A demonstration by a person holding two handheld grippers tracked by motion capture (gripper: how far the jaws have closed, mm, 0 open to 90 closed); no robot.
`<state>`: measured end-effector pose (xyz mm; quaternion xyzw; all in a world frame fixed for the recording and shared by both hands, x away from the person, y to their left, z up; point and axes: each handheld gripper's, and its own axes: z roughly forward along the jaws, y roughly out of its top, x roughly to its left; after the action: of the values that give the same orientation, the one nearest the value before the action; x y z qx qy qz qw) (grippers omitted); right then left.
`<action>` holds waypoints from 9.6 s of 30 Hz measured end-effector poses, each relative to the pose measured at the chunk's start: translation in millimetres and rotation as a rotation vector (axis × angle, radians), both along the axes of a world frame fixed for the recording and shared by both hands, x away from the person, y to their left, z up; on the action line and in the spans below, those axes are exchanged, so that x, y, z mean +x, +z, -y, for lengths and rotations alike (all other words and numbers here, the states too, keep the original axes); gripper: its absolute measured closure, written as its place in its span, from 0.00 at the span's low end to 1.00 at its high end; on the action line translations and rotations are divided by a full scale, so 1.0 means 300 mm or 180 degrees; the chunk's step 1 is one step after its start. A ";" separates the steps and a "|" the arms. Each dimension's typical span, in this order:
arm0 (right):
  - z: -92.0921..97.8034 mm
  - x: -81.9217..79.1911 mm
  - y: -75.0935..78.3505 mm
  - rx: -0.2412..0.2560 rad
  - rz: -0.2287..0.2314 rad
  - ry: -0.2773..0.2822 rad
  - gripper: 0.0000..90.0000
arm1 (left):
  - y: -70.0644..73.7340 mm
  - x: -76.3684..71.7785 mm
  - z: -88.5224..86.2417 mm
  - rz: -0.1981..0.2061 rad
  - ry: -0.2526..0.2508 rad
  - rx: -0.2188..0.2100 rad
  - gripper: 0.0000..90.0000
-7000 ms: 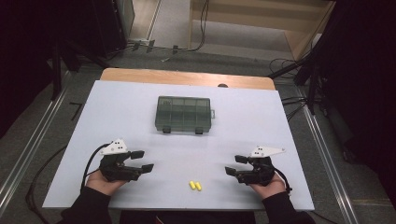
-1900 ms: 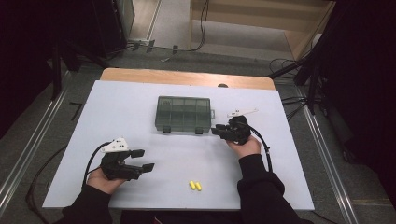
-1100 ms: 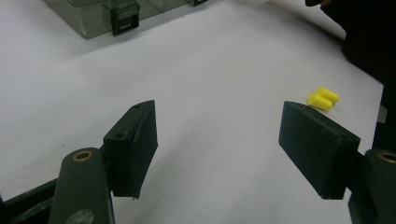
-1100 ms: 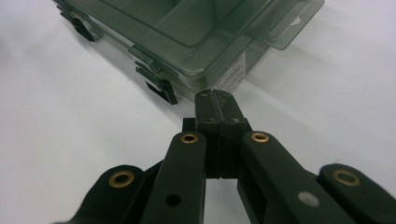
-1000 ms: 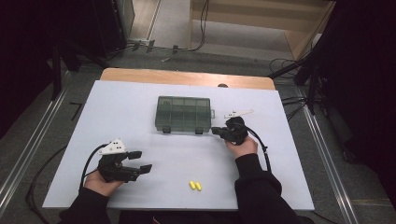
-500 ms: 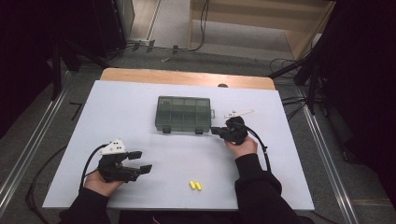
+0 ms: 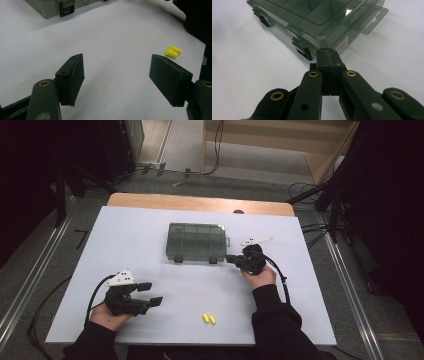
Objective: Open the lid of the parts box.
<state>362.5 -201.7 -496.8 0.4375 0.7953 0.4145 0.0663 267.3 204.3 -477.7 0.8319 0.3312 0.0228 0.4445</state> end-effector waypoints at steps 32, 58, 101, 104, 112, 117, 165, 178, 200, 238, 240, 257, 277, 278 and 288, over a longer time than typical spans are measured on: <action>-0.003 0.016 0.059 0.0136 0.0107 -0.0016 0.98 | -0.003 0.030 0.026 0.0020 -0.0001 0.0050 0.31; -0.024 0.046 0.127 0.0185 0.0135 0.0037 0.98 | 0.096 0.168 0.082 -0.0084 0.0077 -0.0039 0.31; -0.029 0.063 0.167 0.0239 0.0147 -0.0069 0.98 | 0.094 0.499 0.086 0.0083 0.0210 0.0081 0.31; -0.029 0.066 0.174 0.0255 0.0151 -0.0080 0.98 | 0.090 0.514 0.085 0.0086 0.0238 0.0063 0.31; -0.028 0.073 0.196 0.0301 0.0197 -0.0151 0.98 | 0.082 0.552 0.102 0.0116 0.0338 0.0128 0.32; -0.031 0.083 0.211 0.0246 0.0215 -0.0163 0.97 | 0.080 0.571 0.104 0.0207 0.0467 0.0049 0.36; 0.016 0.122 0.152 0.0192 0.0192 -0.0391 0.73 | 0.080 0.618 0.135 0.0332 0.0638 0.0023 0.75; 0.002 0.181 0.091 0.0064 0.0457 -0.0429 0.59 | 0.079 0.617 0.136 0.0298 0.0647 0.0014 0.75; -0.049 0.224 0.084 -0.0017 0.0630 -0.0400 0.63 | 0.074 0.615 0.138 0.0272 0.0676 0.0018 0.74; -0.065 0.315 0.111 0.0080 0.0798 -0.0582 0.61 | 0.101 0.737 0.176 0.0435 0.0807 0.0007 0.70; -0.069 0.327 0.105 0.0074 0.0774 -0.0608 0.60 | 0.098 0.741 0.178 0.0451 0.0845 -0.0014 0.70; -0.096 0.381 0.064 0.0090 0.0750 -0.0864 0.63 | 0.051 0.765 0.218 0.0655 0.1140 -0.0048 0.69; -0.117 0.421 0.005 -0.0022 0.0683 -0.1032 0.69 | -0.005 0.795 0.258 0.0745 0.1418 -0.0045 0.67; -0.118 0.422 0.004 -0.0008 0.0675 -0.1042 0.69 | -0.007 0.796 0.257 0.0751 0.1420 -0.0054 0.67; -0.116 0.420 0.003 0.0002 0.0604 -0.1101 0.70 | -0.022 0.805 0.272 0.0748 0.1507 -0.0092 0.66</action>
<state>488.6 -166.9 -495.9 0.5266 0.6983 0.4366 0.2110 508.8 122.6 -484.3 0.7165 0.4631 0.2179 0.4741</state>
